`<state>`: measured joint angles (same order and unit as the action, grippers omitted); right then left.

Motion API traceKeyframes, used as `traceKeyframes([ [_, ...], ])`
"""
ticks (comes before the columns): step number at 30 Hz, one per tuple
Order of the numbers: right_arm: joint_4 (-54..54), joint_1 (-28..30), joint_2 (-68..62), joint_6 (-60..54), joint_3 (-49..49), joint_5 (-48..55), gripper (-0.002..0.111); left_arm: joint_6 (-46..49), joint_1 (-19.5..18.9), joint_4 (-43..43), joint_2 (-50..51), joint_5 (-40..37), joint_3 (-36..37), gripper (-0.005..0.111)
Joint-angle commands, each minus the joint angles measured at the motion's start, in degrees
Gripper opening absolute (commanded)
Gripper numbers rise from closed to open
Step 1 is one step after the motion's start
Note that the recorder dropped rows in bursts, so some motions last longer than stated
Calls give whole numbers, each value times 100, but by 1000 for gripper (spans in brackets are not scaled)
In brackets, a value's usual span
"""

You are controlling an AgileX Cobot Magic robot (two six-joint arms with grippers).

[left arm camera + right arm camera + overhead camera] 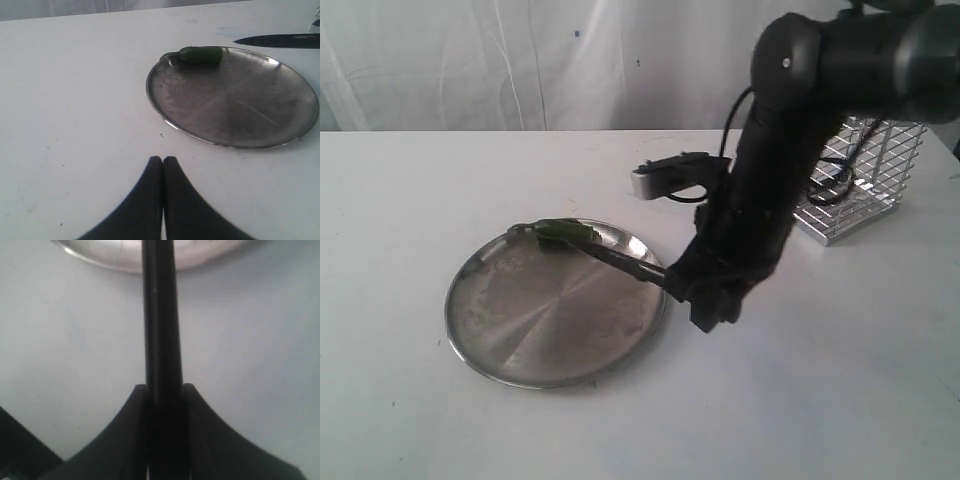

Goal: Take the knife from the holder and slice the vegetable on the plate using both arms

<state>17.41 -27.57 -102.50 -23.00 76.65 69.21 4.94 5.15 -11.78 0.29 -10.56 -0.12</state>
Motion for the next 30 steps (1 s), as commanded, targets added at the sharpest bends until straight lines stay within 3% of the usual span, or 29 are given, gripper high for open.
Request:
traceKeyframes([
  [1,-44,-4,1079,892,-1220,-1100,0,10,28,-45,-29,31,12,0],
  [6,-55,-4,2375,1591,-2711,-3237,0,54,28,32,-29,31,12,0],
  [10,-50,-4,3337,1508,-3667,-4728,0,54,28,32,-29,31,12,0],
  [13,-45,-4,3665,873,-3994,-4792,0,-84,28,-214,-29,73,12,0],
  [17,-25,-4,3530,664,-4117,-4695,0,-795,28,-1678,-29,66,12,0],
  [24,333,-4,3107,664,-4141,-5278,0,-1242,28,-2505,-29,204,12,0],
  [28,343,-4,2937,664,-4279,-5617,0,-1242,28,-2515,-29,761,12,0],
  [30,388,-4,2855,664,-4465,-6079,0,-1242,28,-2515,-29,1633,12,0],
])
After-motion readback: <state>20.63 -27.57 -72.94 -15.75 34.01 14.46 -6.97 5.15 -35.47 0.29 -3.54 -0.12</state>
